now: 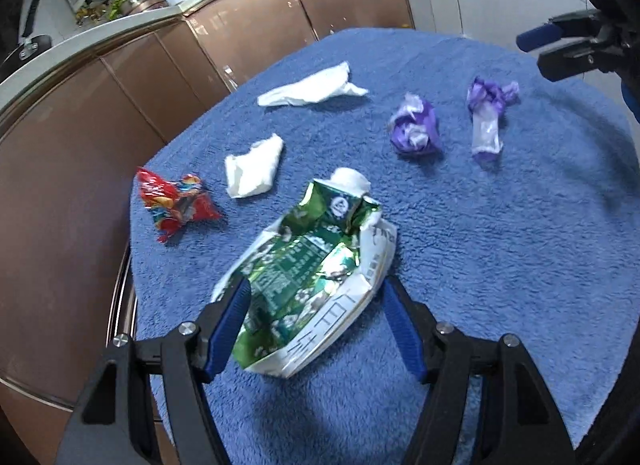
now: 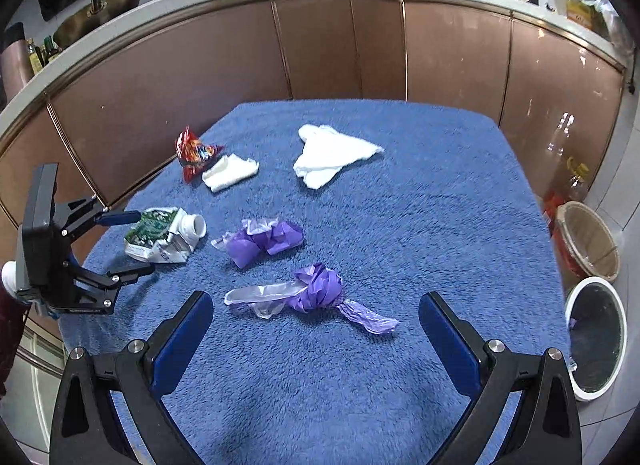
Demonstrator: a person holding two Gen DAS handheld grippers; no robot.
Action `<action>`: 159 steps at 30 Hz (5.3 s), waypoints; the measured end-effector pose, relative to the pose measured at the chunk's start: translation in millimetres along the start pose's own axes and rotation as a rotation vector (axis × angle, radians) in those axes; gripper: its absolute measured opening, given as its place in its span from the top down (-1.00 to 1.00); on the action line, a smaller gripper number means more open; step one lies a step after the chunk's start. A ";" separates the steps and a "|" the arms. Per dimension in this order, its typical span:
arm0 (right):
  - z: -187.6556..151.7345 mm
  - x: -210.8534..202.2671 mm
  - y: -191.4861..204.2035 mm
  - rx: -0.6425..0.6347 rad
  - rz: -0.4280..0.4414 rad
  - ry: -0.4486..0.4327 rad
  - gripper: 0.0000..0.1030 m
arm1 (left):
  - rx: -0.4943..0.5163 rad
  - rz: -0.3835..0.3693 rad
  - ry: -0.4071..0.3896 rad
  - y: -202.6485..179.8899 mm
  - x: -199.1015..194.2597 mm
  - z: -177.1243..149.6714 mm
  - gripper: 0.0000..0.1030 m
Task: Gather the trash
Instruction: 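Grasp the green milk carton with the left tool while the right tool grasps the purple wrapper, then carry both items to the white bin and open both tools to drop them, then move both open tools back over the table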
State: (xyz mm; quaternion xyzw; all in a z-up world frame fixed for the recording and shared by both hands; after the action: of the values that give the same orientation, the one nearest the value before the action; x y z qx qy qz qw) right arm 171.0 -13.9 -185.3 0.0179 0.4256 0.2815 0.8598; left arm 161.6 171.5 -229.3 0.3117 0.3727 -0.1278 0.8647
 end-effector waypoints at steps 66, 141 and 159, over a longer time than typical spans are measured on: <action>-46.0 -209.4 -310.3 0.372 -0.419 -0.356 0.53 | -0.232 -0.503 -0.168 -271.3 -6.3 395.4 0.76; -11.2 -268.6 -92.0 0.088 -0.555 -0.629 -1.00 | -0.560 0.086 -0.434 -129.9 -183.7 247.0 -0.15; -11.6 -278.8 -42.0 0.024 -0.528 -0.670 -1.00 | -0.638 0.155 -0.451 -96.2 -209.9 199.1 -0.20</action>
State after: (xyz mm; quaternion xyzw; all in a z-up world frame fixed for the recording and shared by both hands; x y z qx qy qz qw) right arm 48.5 -190.8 -2.8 0.0089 0.1158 0.0251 0.9929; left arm 85.7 -31.5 -14.9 0.0187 0.1700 -0.0051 0.9853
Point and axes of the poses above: each gripper's, at about its wrist camera, not at the fingertips, and x roughly the way its jaws point, y to its left, z to its top, the point moved 9 cm from there along x, roughly the way its jaws point, and after that the axes turned 8 degrees about z, right-handed, at the moved point
